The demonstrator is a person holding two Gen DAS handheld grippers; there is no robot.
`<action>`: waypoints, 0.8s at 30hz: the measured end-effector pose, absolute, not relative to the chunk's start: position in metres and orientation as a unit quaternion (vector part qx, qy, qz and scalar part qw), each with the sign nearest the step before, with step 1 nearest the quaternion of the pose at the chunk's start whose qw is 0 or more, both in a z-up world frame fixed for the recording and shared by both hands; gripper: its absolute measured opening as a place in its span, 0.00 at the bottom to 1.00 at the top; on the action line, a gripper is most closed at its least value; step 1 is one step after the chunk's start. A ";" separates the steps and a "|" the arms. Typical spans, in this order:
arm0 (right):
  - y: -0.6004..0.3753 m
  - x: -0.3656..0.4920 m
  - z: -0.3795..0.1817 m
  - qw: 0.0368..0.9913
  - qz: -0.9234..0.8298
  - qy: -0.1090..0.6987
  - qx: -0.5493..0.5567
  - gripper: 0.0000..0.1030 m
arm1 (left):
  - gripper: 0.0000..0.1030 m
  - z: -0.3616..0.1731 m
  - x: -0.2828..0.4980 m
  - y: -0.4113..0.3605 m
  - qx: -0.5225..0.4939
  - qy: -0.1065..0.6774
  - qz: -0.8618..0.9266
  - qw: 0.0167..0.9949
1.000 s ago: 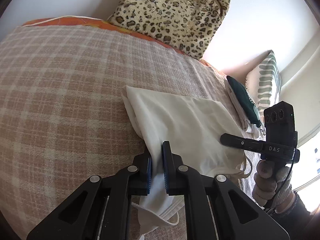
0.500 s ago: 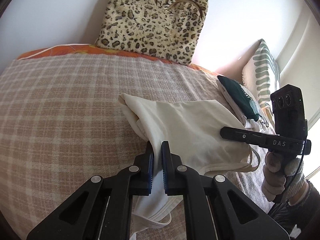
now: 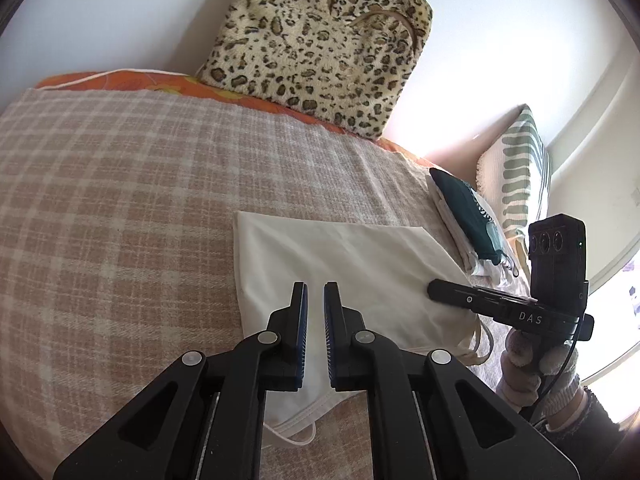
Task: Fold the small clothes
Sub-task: 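Lift the bundle with both tools and carry it to the clothes stack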
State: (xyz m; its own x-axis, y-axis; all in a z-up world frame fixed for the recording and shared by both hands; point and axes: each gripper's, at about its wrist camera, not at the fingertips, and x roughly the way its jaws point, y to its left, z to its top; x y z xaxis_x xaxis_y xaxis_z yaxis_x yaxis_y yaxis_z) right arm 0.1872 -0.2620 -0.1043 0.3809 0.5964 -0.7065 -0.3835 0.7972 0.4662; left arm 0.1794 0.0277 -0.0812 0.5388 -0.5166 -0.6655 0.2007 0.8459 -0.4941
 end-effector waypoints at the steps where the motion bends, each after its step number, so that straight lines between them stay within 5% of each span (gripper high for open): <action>1: -0.265 0.189 -0.106 0.822 0.296 0.472 0.118 0.10 | 0.11 -0.086 0.183 0.035 -0.204 0.439 -0.207 0.850; 5: -0.275 0.194 -0.111 0.813 0.296 0.482 0.139 0.16 | 0.20 -0.110 0.195 0.059 -0.290 0.471 -0.210 0.806; 7: -0.281 0.197 -0.116 0.801 0.299 0.494 0.156 0.28 | 0.22 -0.123 0.198 0.064 -0.325 0.484 -0.213 0.784; 24: -0.300 0.212 -0.156 0.720 0.348 0.540 0.263 0.29 | 0.30 -0.149 0.216 0.073 -0.374 0.497 -0.254 0.741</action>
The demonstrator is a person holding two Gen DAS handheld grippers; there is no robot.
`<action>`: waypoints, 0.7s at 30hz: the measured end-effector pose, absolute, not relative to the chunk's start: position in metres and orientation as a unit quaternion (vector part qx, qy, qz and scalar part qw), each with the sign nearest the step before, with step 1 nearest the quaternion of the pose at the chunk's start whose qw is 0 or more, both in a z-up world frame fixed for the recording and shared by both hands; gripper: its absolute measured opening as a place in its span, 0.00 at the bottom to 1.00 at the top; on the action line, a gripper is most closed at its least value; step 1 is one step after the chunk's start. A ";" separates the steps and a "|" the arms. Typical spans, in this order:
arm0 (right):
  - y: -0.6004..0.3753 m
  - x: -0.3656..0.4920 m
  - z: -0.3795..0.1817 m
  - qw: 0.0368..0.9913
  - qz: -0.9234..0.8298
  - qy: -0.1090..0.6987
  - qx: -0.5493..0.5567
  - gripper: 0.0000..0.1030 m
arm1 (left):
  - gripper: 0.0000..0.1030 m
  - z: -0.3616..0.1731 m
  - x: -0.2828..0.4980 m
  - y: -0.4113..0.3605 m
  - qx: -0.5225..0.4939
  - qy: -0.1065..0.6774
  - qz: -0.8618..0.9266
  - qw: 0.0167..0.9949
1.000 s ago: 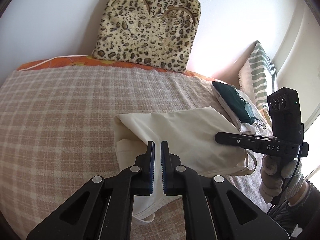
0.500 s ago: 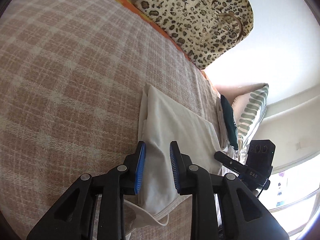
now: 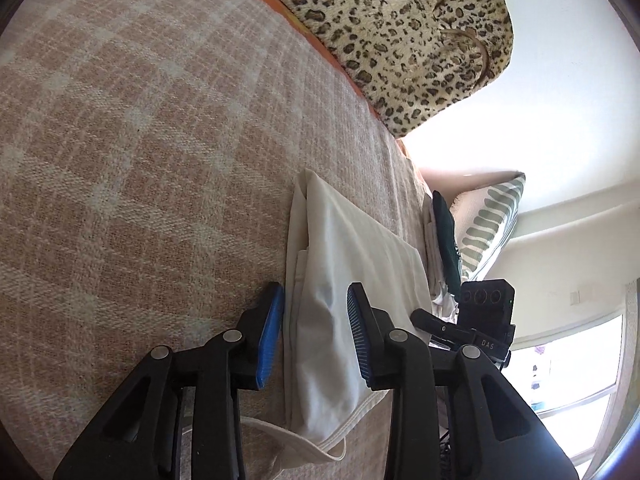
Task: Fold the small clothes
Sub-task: 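Lift the bundle with both tools and carry it to the clothes stack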
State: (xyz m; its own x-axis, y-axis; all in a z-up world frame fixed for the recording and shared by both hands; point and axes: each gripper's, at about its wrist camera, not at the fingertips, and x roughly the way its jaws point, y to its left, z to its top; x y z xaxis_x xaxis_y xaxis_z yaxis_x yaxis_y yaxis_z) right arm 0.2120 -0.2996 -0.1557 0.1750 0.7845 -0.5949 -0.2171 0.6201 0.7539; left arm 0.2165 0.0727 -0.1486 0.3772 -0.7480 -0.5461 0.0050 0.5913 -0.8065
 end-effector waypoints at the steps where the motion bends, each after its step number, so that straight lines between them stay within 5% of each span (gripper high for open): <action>1: -0.298 0.214 -0.156 0.717 0.353 0.539 0.266 0.29 | 0.30 -0.151 0.219 0.071 -0.381 0.495 -0.262 0.736; 5: -0.290 0.217 -0.161 0.711 0.368 0.536 0.269 0.23 | 0.30 -0.148 0.220 0.057 -0.358 0.491 -0.275 0.745; 9: -0.281 0.215 -0.158 0.717 0.368 0.535 0.252 0.15 | 0.10 -0.150 0.212 0.046 -0.334 0.498 -0.272 0.752; 21: -0.272 0.194 -0.113 0.786 0.340 0.483 0.181 0.10 | 0.07 -0.101 0.196 0.021 -0.243 0.446 -0.268 0.819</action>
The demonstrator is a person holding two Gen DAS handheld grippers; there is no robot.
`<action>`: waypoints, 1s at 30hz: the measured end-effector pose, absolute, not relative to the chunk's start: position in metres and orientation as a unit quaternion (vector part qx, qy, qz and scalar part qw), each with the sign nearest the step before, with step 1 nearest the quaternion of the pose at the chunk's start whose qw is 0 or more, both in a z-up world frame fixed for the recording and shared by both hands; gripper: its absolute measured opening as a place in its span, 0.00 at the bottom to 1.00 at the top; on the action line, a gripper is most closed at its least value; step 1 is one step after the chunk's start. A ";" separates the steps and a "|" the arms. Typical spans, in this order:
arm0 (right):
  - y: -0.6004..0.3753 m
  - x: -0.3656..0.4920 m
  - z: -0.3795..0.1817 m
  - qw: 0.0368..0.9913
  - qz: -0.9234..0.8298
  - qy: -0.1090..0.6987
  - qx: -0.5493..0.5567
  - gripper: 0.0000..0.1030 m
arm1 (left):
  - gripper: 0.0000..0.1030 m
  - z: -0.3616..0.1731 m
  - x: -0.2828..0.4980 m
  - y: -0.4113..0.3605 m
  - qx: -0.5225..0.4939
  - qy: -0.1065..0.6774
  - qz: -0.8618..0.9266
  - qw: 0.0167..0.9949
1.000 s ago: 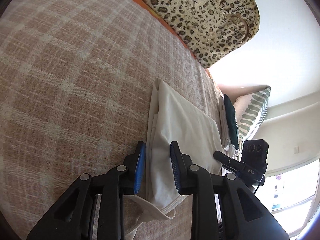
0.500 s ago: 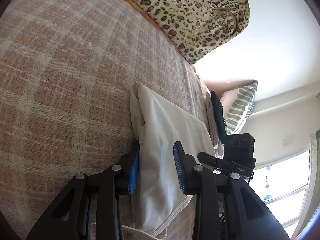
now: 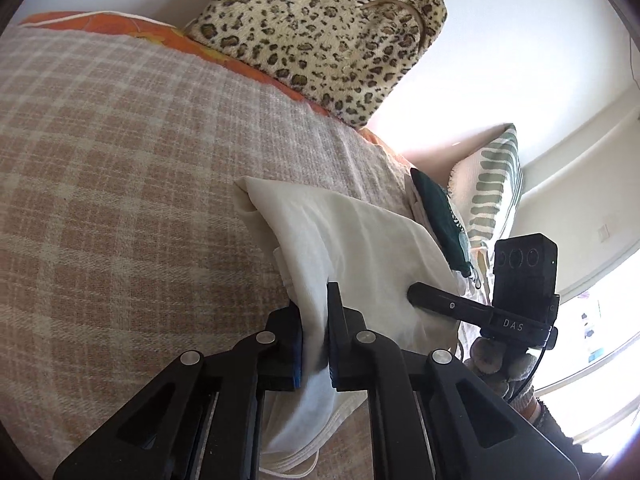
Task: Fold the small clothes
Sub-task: 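Lift the bundle with both tools and carry it to the clothes stack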
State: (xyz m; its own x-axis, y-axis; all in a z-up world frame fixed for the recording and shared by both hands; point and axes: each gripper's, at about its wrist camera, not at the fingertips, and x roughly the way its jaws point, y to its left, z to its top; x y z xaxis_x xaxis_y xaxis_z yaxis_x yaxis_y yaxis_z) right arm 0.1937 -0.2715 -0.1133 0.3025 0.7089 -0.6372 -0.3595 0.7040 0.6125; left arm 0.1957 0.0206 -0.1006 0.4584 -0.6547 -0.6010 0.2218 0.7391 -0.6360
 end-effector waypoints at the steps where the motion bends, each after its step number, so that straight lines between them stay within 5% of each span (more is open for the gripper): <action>1: -0.272 0.193 -0.108 0.793 0.335 0.477 0.174 0.10 | 0.07 -0.096 0.195 0.017 -0.235 0.441 -0.270 0.823; 30: -0.433 0.147 -0.008 0.893 0.217 0.366 0.148 0.10 | 0.07 -0.027 0.189 -0.163 -0.122 0.370 -0.377 0.840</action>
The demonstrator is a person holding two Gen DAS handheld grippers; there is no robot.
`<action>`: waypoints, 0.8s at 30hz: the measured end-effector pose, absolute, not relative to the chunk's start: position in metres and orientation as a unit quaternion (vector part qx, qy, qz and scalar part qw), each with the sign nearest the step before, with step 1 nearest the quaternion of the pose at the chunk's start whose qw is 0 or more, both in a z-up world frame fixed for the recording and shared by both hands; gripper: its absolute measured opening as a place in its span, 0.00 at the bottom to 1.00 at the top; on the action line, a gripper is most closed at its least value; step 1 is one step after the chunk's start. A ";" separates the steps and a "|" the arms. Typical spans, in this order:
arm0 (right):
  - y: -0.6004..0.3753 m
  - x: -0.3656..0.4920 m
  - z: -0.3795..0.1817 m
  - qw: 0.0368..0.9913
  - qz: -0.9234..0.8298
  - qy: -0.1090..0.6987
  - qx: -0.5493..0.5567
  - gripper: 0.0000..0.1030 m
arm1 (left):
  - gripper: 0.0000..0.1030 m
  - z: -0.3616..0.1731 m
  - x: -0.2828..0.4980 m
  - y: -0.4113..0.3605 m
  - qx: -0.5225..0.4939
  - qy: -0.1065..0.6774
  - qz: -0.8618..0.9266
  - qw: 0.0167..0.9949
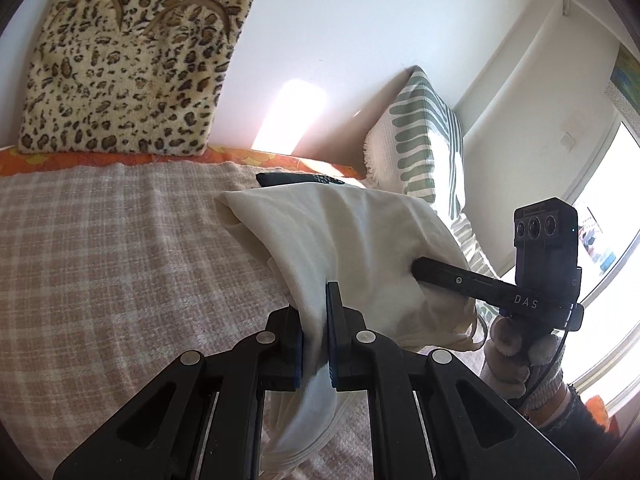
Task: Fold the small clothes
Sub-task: 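Lift the bundle with both tools and carry it to the clothes stack, then lower the bundle onto the stack on the dark green shirt and open both tools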
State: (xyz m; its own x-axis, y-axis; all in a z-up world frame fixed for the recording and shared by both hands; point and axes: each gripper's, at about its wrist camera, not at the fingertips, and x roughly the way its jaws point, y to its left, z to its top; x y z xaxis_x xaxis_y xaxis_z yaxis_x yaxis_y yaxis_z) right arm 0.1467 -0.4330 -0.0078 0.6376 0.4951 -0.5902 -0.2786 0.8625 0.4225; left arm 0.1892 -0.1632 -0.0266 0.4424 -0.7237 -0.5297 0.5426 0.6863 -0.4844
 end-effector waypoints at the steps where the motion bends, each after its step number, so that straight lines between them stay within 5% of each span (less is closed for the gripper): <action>1: -0.439 0.148 -0.005 0.895 0.213 0.363 0.146 0.10 | 0.07 -0.025 0.191 -0.170 -0.122 0.367 -0.378 0.841; 24: -0.551 0.232 0.013 0.922 0.116 0.359 0.090 0.10 | 0.07 -0.022 0.266 -0.300 -0.072 0.341 -0.396 0.849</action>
